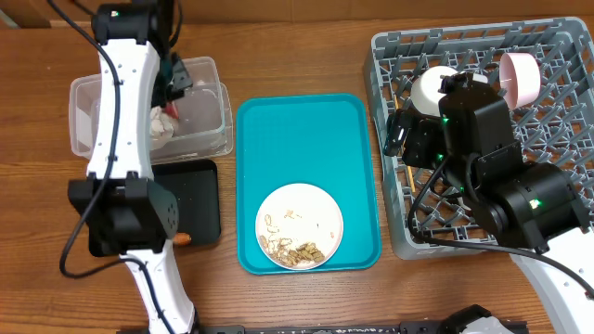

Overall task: Sort waste into correct bins and load items into the dishwasher
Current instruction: 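Carry the red wrapper into the clear container and release it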

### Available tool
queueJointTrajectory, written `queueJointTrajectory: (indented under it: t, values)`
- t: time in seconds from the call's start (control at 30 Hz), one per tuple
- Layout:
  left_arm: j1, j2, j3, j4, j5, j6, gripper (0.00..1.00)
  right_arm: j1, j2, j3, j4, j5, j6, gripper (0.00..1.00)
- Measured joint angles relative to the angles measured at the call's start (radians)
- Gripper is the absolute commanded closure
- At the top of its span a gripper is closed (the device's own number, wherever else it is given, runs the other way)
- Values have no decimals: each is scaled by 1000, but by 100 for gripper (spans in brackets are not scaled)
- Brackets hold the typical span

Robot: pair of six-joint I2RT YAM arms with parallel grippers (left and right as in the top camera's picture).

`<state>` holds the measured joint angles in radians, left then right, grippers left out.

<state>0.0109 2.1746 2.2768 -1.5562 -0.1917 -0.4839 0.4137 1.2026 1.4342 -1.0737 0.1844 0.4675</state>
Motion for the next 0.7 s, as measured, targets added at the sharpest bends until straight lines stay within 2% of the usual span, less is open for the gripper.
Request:
queueJointTrajectory:
  t: [0.07,0.17,0.2,0.33,0.43,0.53,0.7]
  values:
    - [7,9,-2,-13,37,14,0,0,0,0,0,0,0,0]
    - [11,7,0,-58,133,36,14,0,0,0,0,0,0,0]
    - [11,4,0,-68,173,51,16,0,0,0,0,0,0,0]
    - [-8,-10,0,-116,291,138,17,0,0,0,0,0,0,0]
    - [-63,-29,0,-130,311,175,17,0,0,0,1,-1,0,0]
    - [-151,-49,0,-130,318,197,28,0,0,0,0,0,0,0]
    - [-255,-68,0,-131,338,206,35,0,0,0,0,0,0,0]
